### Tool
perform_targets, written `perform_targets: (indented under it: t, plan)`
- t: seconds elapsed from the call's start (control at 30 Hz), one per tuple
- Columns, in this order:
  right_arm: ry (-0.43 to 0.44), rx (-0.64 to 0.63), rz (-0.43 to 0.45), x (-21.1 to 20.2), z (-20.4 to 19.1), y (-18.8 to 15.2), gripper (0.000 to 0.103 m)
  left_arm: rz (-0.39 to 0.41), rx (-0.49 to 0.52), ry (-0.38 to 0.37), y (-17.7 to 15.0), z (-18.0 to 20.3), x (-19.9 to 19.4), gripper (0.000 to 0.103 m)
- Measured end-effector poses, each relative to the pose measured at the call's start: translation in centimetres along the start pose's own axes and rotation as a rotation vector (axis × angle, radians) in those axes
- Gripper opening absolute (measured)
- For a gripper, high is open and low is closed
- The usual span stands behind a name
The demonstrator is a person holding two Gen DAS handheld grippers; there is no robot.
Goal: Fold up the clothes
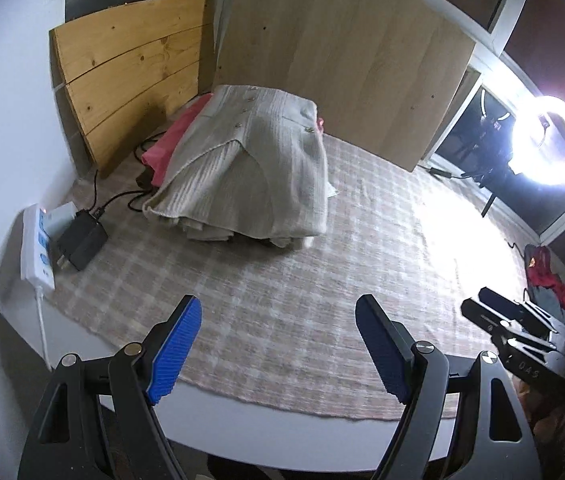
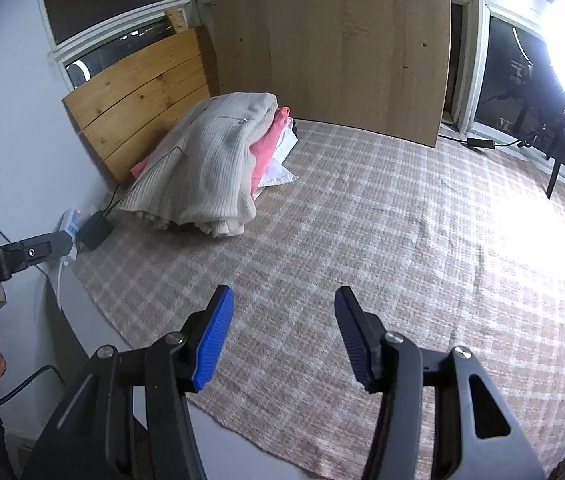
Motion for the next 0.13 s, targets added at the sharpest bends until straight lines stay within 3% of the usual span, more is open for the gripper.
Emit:
perform_targets:
  t: [0.13]
  plan:
    - [0.005, -0.010, 0.008, -0.6, 0.8, -0.5, 0.052, 0.048, 0.009, -0.012, -0.6, 1.4, -1.0, 0.078]
Point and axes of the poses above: each gripper's, at about its wrist camera, not at the fingertips, and x roughly the way its jaws point, z to its right, y to its top, the point moved 4 cm from there along x, roughly the way its jaws point, and after that the axes turned 2 degrees about y, right-handed, at the moved point
